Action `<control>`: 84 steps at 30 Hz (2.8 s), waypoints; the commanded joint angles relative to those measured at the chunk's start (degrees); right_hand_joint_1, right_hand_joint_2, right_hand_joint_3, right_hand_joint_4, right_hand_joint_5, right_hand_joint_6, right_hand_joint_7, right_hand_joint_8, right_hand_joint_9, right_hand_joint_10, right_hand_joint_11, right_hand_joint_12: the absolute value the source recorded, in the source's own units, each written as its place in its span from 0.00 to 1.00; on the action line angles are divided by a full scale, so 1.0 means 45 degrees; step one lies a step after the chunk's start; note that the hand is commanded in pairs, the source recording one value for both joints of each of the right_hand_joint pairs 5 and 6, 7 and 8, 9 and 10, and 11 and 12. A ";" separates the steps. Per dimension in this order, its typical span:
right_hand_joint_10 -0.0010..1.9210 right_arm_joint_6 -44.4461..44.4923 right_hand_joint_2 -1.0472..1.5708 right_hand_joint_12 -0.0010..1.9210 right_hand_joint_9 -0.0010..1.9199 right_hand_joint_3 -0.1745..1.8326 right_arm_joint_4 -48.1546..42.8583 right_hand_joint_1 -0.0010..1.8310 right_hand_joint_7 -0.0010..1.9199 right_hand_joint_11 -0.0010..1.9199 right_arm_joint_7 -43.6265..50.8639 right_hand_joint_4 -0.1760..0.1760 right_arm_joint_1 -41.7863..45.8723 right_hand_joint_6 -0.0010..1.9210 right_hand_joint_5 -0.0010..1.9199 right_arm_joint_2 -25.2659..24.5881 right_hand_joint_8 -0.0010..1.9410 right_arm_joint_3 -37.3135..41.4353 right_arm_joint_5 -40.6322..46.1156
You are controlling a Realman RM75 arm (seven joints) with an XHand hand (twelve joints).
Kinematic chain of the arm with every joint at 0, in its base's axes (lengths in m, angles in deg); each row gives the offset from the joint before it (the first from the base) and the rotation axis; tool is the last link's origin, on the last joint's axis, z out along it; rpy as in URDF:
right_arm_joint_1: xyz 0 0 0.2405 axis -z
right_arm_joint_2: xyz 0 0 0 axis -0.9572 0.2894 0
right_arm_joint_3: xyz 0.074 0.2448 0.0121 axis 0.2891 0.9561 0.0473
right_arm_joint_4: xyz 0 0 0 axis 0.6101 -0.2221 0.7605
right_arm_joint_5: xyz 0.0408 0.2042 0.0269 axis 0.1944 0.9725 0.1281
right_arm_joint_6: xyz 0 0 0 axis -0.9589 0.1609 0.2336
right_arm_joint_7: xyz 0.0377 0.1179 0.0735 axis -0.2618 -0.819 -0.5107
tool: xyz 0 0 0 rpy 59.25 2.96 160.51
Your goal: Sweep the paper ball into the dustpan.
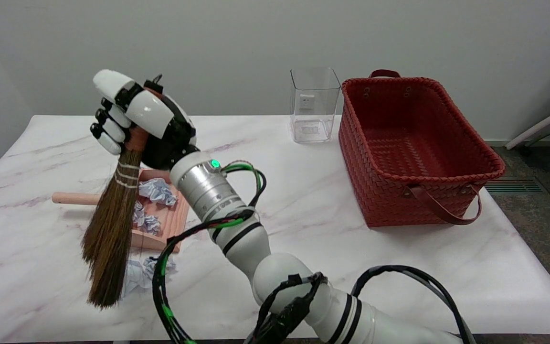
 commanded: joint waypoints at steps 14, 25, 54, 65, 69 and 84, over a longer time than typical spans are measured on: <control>1.00 0.0247 0.85 0.96 1.00 0.66 0.2880 0.43 1.00 0.96 -0.5885 0.50 0.0729 1.00 1.00 0.0341 0.99 -0.0128 -0.0140; 1.00 0.0001 0.85 0.95 1.00 0.64 0.2939 0.43 1.00 0.95 -0.5890 0.50 0.0420 1.00 1.00 0.1248 0.99 -0.0130 -0.0473; 1.00 0.0086 0.94 0.96 1.00 0.59 0.0488 0.40 1.00 0.96 -0.5783 0.50 0.1682 1.00 1.00 0.4041 0.99 0.0492 -0.1526; 1.00 0.0524 0.96 0.96 1.00 0.58 0.0365 0.39 1.00 0.96 -0.5765 0.50 0.1804 1.00 1.00 0.4268 0.99 0.0955 -0.1562; 1.00 0.1145 0.97 0.96 1.00 0.58 0.0192 0.38 1.00 0.96 -0.5765 0.50 0.1977 1.00 1.00 0.4667 0.99 0.0971 -0.1562; 1.00 0.1756 1.00 0.96 1.00 0.59 -0.0563 0.38 1.00 0.96 -0.5197 0.50 0.2339 1.00 1.00 0.6065 0.99 0.2669 -0.1544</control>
